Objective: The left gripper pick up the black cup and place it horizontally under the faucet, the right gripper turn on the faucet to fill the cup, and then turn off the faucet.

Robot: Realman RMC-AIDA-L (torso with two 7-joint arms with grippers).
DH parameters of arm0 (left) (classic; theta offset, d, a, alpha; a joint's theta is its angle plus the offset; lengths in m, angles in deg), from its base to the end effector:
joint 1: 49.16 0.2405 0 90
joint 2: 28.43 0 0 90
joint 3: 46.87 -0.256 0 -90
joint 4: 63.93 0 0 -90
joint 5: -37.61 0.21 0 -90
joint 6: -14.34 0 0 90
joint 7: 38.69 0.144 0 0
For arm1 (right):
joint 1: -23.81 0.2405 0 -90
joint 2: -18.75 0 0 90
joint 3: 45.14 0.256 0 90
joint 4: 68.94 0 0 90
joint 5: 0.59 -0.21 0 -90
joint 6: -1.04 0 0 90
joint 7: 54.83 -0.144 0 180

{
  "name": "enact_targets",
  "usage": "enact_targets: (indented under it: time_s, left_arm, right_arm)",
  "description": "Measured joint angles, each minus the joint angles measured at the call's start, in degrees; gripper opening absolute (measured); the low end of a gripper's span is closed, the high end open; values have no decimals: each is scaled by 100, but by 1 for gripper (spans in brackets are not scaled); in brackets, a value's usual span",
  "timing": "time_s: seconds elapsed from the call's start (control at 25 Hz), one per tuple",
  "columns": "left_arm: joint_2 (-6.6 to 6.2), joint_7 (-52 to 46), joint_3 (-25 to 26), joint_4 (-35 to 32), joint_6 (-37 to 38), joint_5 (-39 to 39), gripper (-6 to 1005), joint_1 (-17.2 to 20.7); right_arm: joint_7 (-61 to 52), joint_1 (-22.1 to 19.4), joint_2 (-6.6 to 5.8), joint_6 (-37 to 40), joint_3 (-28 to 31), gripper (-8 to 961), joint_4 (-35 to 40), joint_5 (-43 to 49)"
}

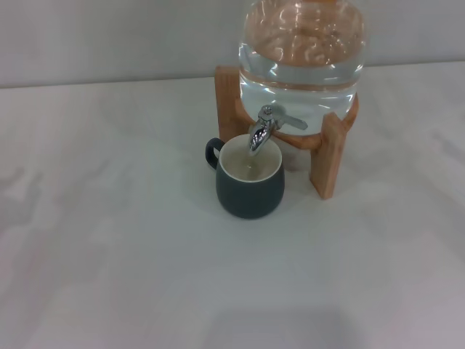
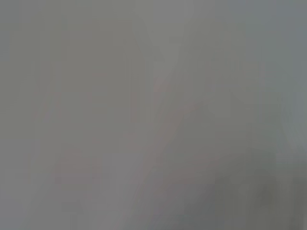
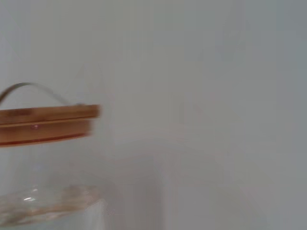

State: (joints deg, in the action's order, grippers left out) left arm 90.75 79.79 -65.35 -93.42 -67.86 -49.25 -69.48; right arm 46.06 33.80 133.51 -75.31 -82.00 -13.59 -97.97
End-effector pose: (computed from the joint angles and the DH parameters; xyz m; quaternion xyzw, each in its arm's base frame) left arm -0.3431 0.3070 0.0649 -0.7695 -0.2683 -0.3771 0.4401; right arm 0.3338 0.3000 0.1590 -0.7873 0.2299 0.3191 0.4748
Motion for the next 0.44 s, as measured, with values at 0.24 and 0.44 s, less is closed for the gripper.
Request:
enact_targets:
  time_s: [0.24,0.44]
  left_arm:
    - [-8,-286,1,13,-24,103,335,51]
    - [-50,-486,3,-66,-246,364,335,117]
  right_arm:
    - [21,-87,-7,0,271,839,-59,24]
    - [74,-101,-7,3,277,839,-66,42]
